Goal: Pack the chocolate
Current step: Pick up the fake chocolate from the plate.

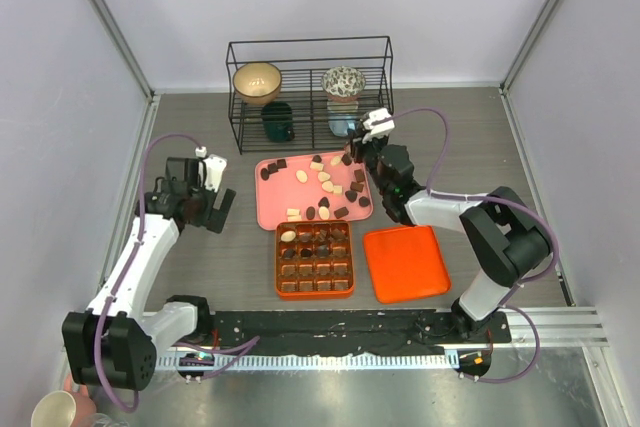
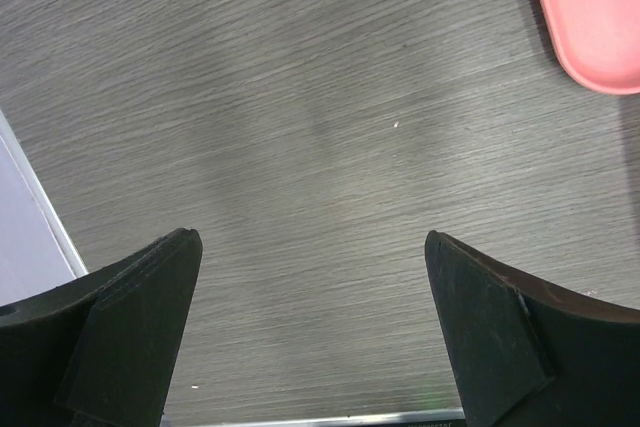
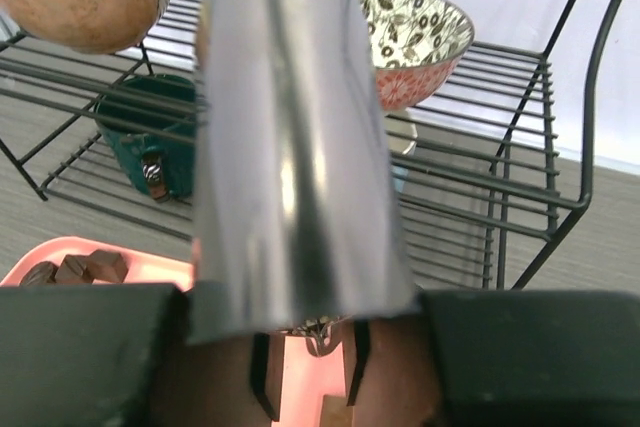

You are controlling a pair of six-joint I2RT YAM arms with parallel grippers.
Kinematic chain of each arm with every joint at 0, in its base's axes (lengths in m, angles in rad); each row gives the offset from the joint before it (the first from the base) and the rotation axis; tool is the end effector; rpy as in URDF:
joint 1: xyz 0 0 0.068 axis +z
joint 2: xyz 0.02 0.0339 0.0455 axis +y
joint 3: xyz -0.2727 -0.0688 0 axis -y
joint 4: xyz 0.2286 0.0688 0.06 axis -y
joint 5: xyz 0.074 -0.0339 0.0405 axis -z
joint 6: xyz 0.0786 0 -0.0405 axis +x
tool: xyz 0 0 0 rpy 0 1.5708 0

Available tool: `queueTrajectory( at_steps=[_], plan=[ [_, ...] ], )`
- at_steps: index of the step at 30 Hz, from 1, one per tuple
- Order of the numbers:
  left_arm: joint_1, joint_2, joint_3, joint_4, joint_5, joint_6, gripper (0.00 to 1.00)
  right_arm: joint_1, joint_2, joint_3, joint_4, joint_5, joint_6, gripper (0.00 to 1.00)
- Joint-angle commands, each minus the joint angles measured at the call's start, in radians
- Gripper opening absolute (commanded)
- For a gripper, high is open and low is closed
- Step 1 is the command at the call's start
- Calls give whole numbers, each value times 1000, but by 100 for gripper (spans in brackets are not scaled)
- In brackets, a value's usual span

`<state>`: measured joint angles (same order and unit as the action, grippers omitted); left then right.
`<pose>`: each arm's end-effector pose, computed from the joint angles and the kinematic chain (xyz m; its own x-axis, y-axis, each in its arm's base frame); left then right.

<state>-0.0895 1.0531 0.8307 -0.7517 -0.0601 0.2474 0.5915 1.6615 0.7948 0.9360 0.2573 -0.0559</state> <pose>0.2065 -0.0138 0.2325 -0.7852 0.3159 -0.5326 0.2557 0.9487 0.1858 0.3333 0.1998 0.2601 0.0757 -0.0142 -0.9970 -0.3248 0.9450 -0.0381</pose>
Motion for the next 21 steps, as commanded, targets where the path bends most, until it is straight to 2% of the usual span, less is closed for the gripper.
queueTrajectory(
  at_steps=[1, 8, 21],
  plan=[
    [-1, 1, 16, 34, 3, 7, 100, -9, -3, 8, 126, 19, -30, 29],
    [0, -28, 15, 9, -7, 13, 100, -12, -43, -52, 124, 23, -10, 31],
    [0, -70, 18, -32, -10, 27, 100, -12, -85, -118, 109, 36, 5, 44]
  ],
)
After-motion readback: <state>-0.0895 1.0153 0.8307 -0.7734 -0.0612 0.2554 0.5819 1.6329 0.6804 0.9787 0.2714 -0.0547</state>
